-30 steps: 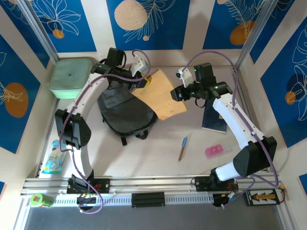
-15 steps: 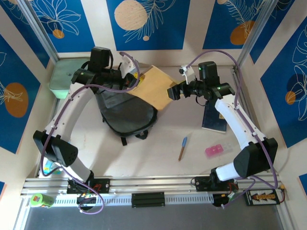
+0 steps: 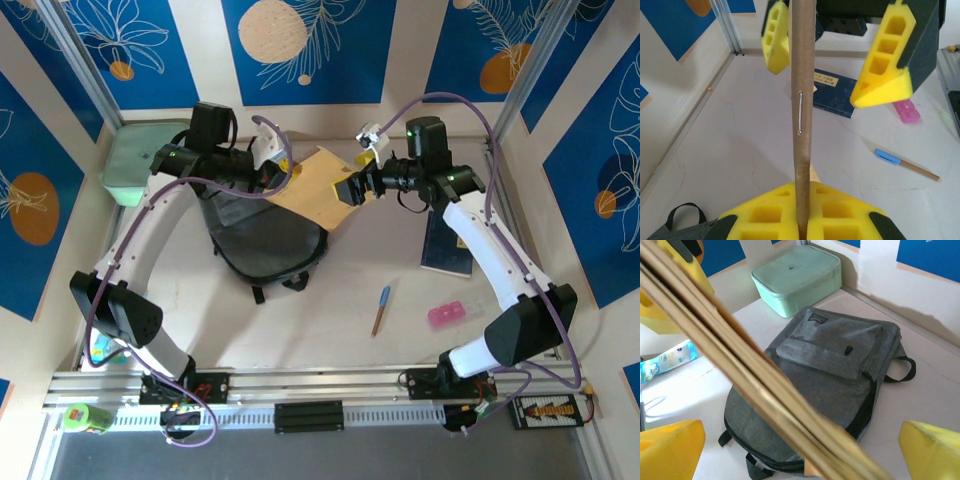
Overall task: Pack the student bag
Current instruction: Pick up the book from the center of the table.
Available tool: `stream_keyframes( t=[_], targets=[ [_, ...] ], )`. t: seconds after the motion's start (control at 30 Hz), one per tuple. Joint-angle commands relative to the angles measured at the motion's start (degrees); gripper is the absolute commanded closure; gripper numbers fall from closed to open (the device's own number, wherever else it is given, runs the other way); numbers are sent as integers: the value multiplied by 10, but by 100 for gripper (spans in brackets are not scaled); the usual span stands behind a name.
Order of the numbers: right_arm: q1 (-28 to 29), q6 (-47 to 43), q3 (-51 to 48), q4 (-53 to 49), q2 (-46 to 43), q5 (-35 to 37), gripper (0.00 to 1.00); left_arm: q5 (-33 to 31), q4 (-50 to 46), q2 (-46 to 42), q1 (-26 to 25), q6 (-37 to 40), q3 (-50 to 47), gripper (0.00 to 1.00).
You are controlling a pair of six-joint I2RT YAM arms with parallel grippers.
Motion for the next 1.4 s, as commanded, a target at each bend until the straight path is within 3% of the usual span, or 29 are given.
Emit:
stream_keyframes(
  t=[0.0,0.2,0.47,0.6,0.9,1.37],
  targets=[
    [4,-11,28,14,4,-18,1,35,-33,6,1,37,13,100],
    [5,1,29,41,2,-7,1,34,-40,3,1,46,3,100],
    [25,-27,51,-12,41,-64,3,59,-33,2,1,45,2,100],
    [21,-34,45,-26,52,-90,13,34,-18,2,2,32,-1,100],
    [-10,-20,-19,-36,32,-106,46,-69,83,-21,9,-38,-44,100],
    [-17,-6,-44,-11,36,-84,47,-9,64,-25,14,-23,-42,100]
  ],
)
